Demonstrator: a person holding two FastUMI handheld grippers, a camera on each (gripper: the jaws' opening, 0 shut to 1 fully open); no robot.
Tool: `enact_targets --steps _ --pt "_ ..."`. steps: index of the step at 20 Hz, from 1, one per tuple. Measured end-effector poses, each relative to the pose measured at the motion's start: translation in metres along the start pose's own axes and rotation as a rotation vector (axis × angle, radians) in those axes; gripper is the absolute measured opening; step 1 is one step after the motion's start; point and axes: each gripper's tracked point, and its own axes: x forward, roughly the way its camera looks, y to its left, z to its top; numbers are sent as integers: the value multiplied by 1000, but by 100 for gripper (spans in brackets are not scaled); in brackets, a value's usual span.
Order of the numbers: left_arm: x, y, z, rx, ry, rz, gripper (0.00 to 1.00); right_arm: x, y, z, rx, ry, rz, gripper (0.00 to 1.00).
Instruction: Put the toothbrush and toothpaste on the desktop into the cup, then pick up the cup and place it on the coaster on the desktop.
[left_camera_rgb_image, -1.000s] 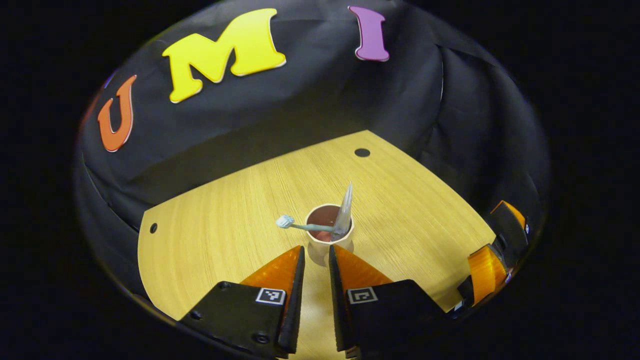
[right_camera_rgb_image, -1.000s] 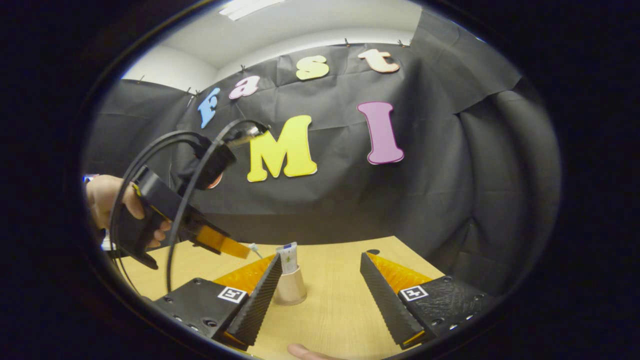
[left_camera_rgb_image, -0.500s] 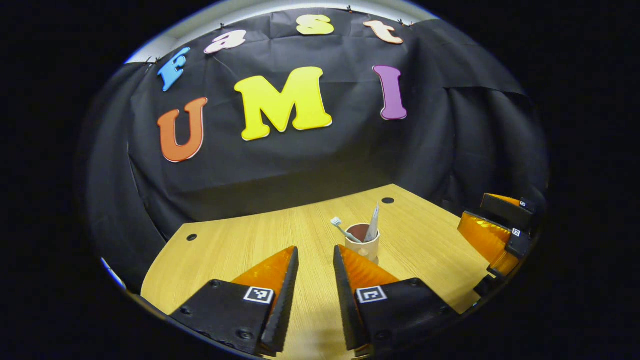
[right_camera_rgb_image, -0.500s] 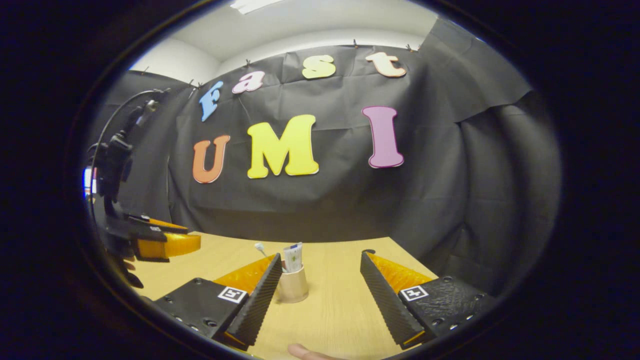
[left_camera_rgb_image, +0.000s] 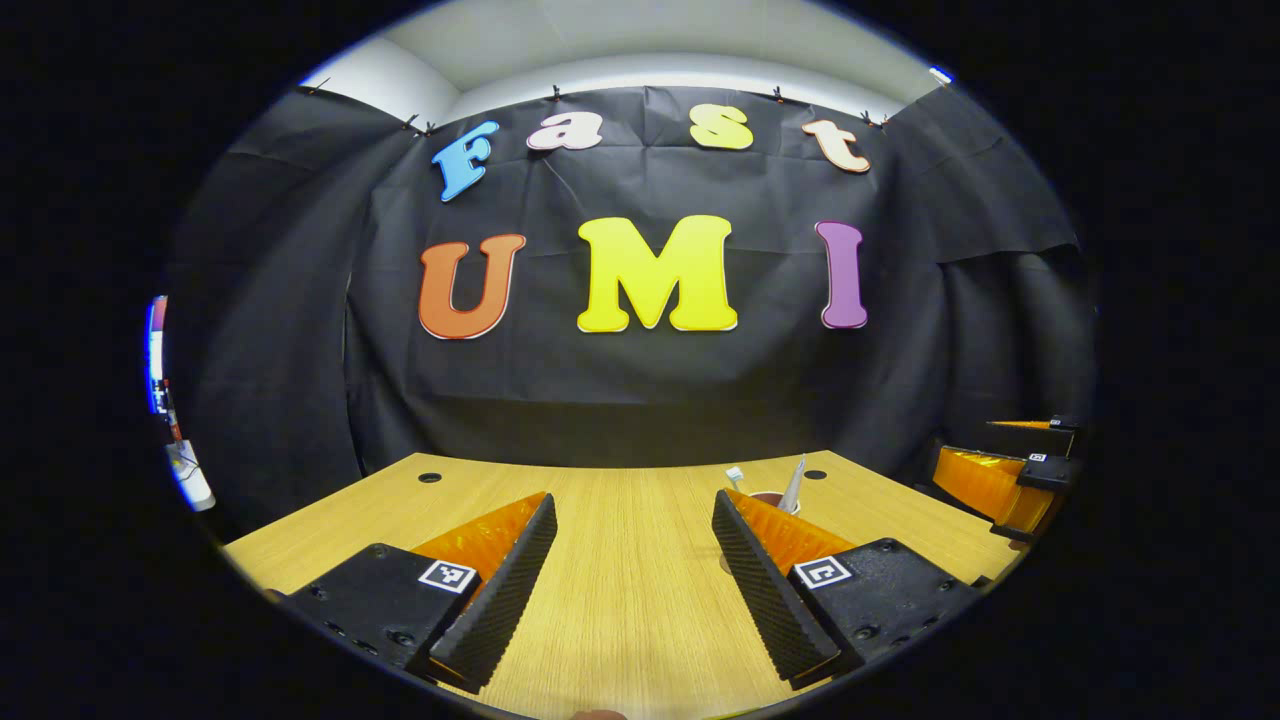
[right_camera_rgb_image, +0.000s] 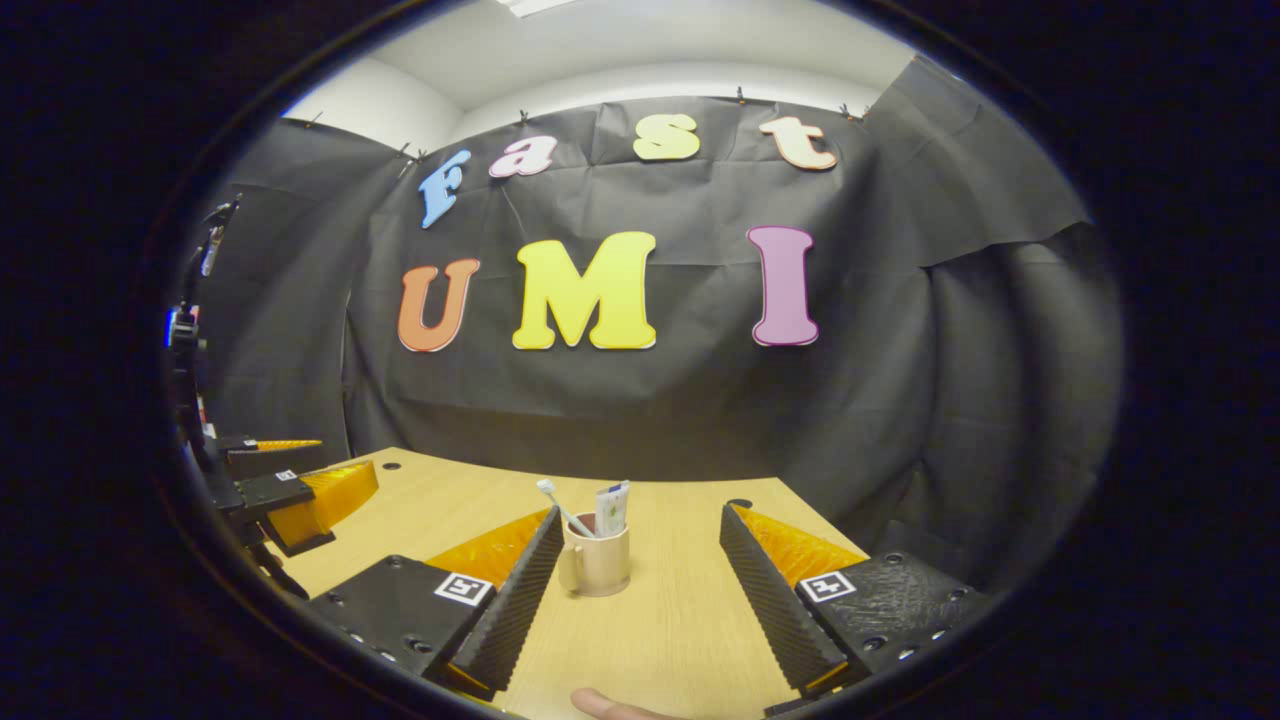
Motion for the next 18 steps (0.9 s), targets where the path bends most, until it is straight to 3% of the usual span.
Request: enact_targets --steps 2,3,8,18 --pt "-2 -4 -7 -11 -5 -38 94 0 4 0 -19 -19 -25 95" --pt "0 -2 -8 -11 0 -33 98 0 6 2 -30 -38 -38 99" --pt "2 -1 -17 4 21 -17 98 2 22 -6 -77 -55 -42 96" --pt "2 -4 -23 -15 22 -19 98 7 -3 1 -5 -58 -76 94"
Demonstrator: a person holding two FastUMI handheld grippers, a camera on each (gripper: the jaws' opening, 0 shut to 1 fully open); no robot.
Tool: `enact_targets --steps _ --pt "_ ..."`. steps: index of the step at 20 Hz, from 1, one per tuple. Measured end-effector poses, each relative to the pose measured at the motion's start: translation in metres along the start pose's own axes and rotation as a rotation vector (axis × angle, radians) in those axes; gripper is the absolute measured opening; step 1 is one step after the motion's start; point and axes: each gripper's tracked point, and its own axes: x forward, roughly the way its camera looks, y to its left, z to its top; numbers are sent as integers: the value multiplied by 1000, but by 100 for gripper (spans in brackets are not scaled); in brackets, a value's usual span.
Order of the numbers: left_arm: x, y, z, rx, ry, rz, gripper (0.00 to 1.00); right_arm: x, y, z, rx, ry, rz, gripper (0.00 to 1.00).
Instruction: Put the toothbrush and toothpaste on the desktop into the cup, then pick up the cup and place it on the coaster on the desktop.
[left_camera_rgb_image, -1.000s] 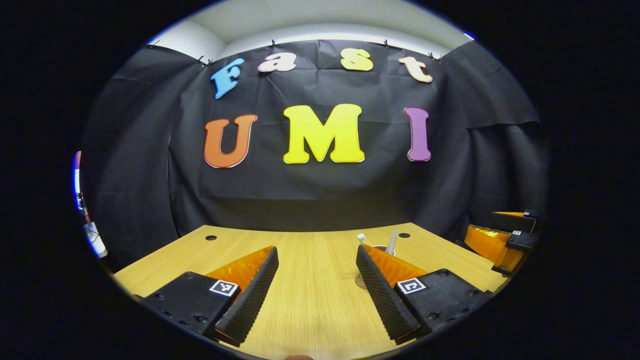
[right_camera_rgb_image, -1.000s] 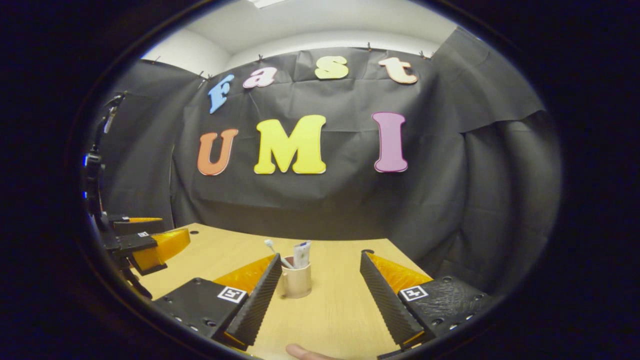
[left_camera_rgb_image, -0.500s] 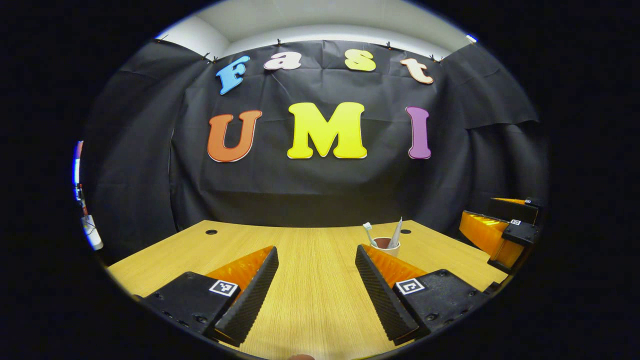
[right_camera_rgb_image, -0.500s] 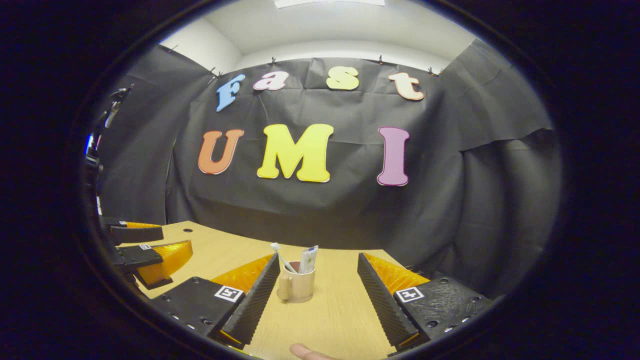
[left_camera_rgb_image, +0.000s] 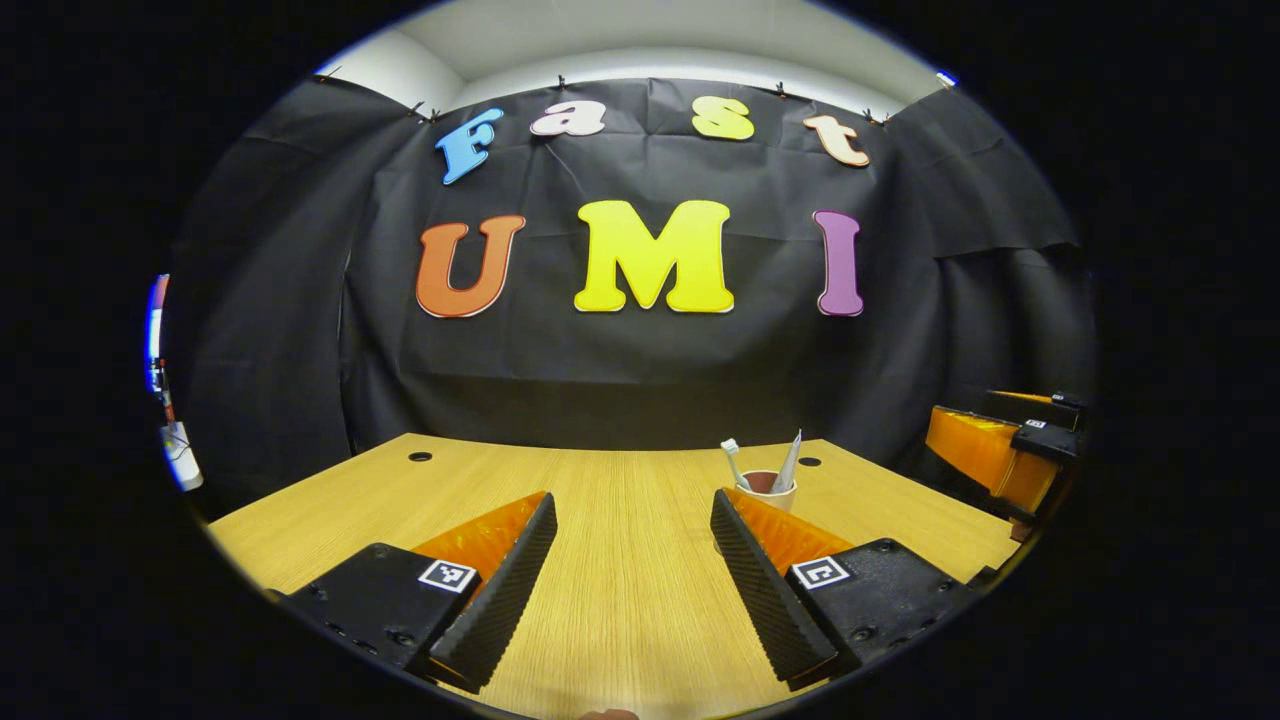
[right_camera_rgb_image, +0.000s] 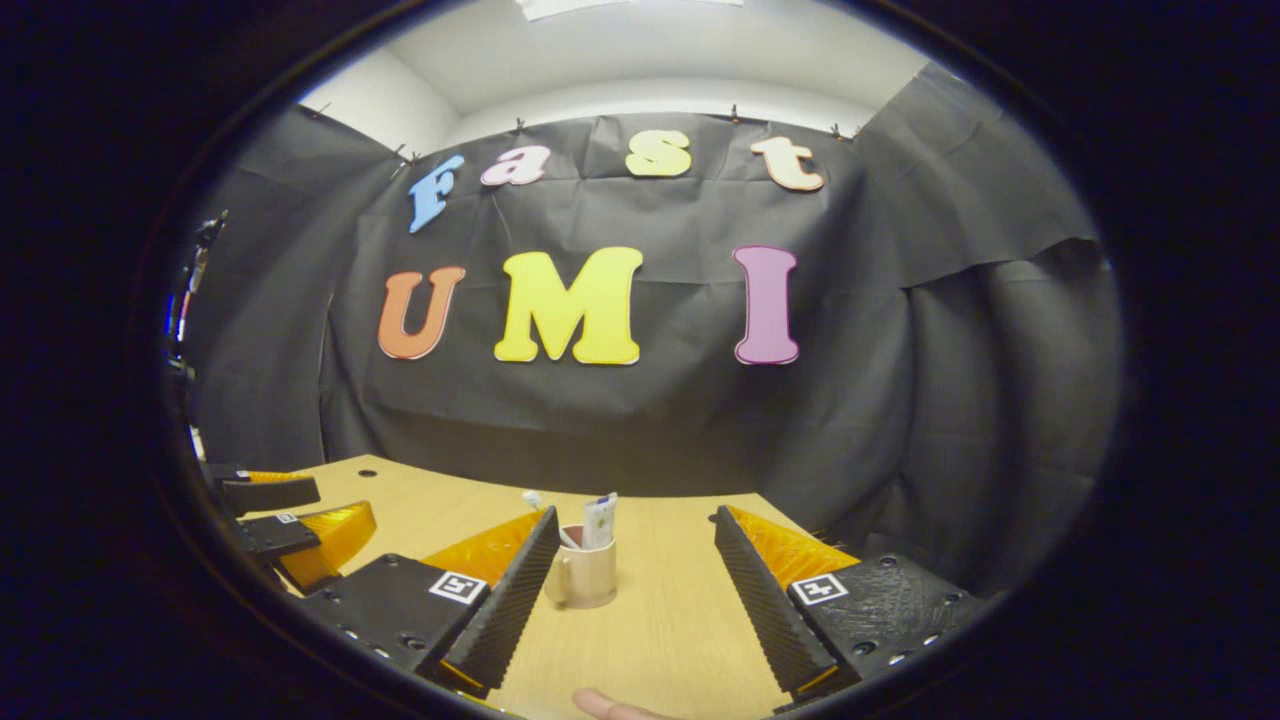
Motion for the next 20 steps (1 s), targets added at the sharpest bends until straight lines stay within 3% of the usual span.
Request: enact_targets --steps 6,20 --pt "1 5 -3 -7 3 24 98 6 8 -16 21 57 27 95" --pt "-4 6 3 2 -22 28 98 6 20 -19 -4 36 57 95"
